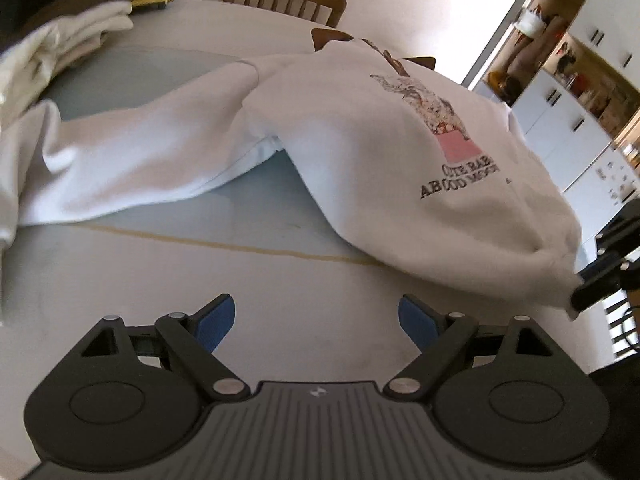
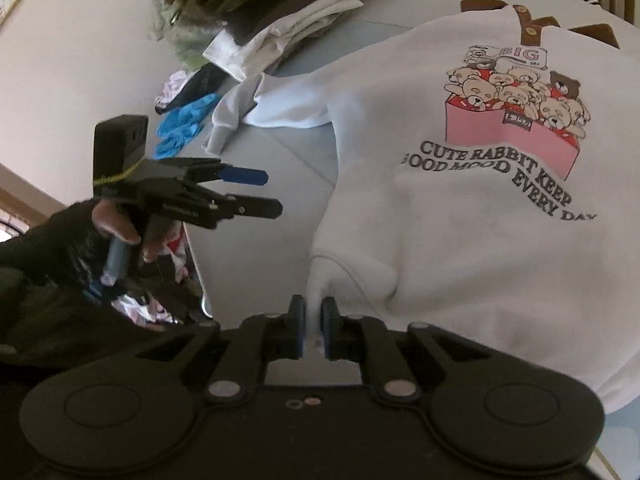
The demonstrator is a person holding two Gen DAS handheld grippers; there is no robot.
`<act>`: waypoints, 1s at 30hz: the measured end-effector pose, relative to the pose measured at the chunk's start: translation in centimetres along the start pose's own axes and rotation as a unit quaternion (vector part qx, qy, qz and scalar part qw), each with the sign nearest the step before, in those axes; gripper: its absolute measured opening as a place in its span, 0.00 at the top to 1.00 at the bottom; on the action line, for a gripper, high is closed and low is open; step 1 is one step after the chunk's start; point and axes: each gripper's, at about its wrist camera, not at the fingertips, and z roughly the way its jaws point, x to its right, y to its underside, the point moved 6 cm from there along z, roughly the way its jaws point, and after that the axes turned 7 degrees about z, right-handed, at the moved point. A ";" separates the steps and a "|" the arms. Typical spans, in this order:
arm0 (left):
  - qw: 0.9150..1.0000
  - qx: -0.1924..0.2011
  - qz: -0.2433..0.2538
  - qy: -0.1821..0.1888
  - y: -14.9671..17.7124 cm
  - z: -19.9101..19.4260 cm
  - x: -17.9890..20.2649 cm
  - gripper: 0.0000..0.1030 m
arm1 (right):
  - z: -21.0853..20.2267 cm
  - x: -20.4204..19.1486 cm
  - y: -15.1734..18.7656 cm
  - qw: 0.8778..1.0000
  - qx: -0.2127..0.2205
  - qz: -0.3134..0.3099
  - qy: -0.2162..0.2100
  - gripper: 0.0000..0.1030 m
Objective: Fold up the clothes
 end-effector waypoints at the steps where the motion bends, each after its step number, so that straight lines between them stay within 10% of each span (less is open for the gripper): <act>1: 1.000 -0.002 -0.005 0.009 0.1 0.0 0.0 0.13 | -0.5 0.4 -0.1 1.000 0.004 -0.001 0.013 0.00; 10: 0.994 -0.047 0.052 0.085 0.5 2.4 5.9 0.13 | -4.6 4.5 3.9 0.985 0.016 -0.025 0.172 0.00; 17: 0.991 -0.057 0.081 0.092 0.7 3.3 7.9 0.13 | -3.9 6.0 7.8 0.947 -0.026 -0.131 0.292 0.00; 25: 0.989 -0.062 0.100 0.093 0.4 3.8 9.1 0.13 | -2.0 7.1 9.3 0.933 -0.011 -0.154 0.325 0.00; 30: 0.990 -0.054 0.101 0.086 0.0 4.3 9.6 0.13 | -2.7 4.3 7.3 0.952 0.019 -0.166 0.257 0.00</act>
